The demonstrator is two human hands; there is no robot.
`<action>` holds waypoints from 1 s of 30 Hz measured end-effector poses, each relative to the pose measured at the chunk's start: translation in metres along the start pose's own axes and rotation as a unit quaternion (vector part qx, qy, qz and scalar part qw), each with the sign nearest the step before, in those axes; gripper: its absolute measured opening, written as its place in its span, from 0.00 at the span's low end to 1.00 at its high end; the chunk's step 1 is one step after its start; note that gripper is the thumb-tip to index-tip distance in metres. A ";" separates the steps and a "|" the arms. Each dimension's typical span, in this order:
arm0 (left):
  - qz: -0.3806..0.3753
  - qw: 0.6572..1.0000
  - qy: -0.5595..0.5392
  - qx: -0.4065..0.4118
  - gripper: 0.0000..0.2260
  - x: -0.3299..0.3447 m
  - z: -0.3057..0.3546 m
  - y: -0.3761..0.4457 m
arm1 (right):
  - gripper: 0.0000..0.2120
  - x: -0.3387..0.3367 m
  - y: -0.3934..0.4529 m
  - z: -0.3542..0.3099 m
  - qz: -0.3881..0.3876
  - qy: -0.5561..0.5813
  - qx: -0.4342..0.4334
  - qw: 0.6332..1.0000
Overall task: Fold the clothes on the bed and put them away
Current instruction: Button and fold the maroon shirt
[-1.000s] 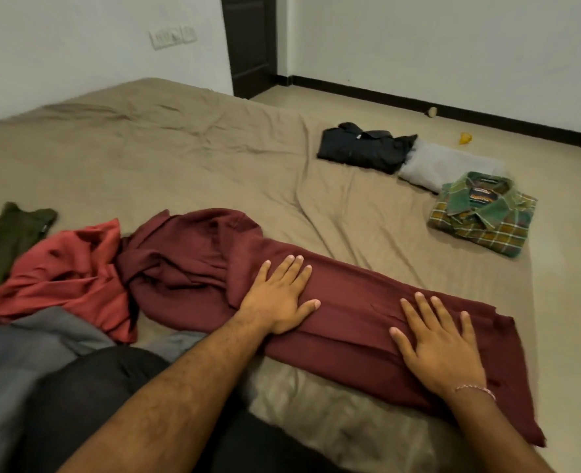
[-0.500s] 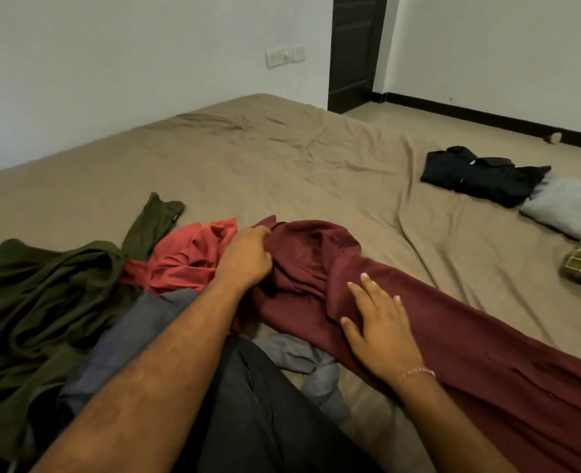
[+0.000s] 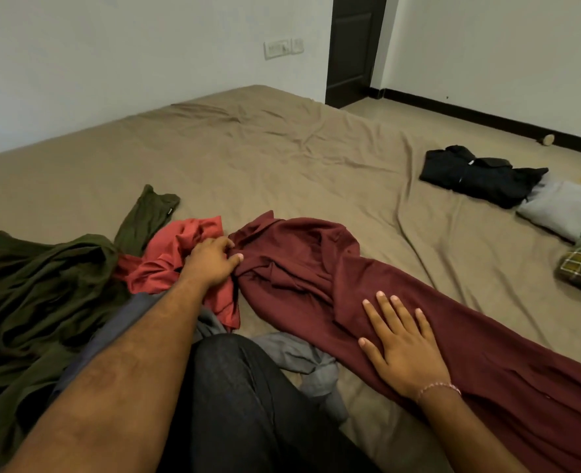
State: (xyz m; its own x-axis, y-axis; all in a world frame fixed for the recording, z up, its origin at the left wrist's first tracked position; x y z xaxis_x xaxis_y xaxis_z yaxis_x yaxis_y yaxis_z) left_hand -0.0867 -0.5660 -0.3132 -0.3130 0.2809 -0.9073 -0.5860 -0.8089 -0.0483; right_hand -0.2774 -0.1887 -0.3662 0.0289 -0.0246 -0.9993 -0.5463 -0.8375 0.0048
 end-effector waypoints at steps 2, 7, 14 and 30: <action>0.001 0.993 -0.102 -0.068 0.17 -0.004 -0.022 0.006 | 0.33 0.002 -0.005 0.007 0.006 0.001 0.015 1.000; -0.031 0.979 -0.187 -0.070 0.14 -0.006 -0.016 0.018 | 0.33 0.006 -0.010 0.012 0.016 -0.003 0.025 1.000; -0.218 0.963 0.114 -0.106 0.35 0.011 -0.063 0.014 | 0.34 0.009 -0.012 0.017 0.022 -0.016 0.029 0.999; -0.010 0.977 -0.140 -0.159 0.16 0.026 -0.024 0.085 | 0.35 0.017 -0.016 0.022 0.046 -0.016 0.048 0.998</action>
State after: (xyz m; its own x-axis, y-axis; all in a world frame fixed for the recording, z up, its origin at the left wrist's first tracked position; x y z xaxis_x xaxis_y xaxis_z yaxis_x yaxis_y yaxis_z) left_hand -0.1271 -0.6402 -0.3513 -0.5218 0.3930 -0.7571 -0.3464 -0.9087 -0.2329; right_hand -0.2867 -0.1642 -0.3836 -0.0508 -0.0795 -0.9955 -0.6234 -0.7763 0.0938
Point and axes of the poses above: each hand's wrist, its own y-axis towards the middle knuckle, its own x-axis out of the palm, z = x × y, the point moved 8 cm from there along y, towards the middle knuckle, and after that the axes turned 1 degree about -y, right-handed, at the moved point
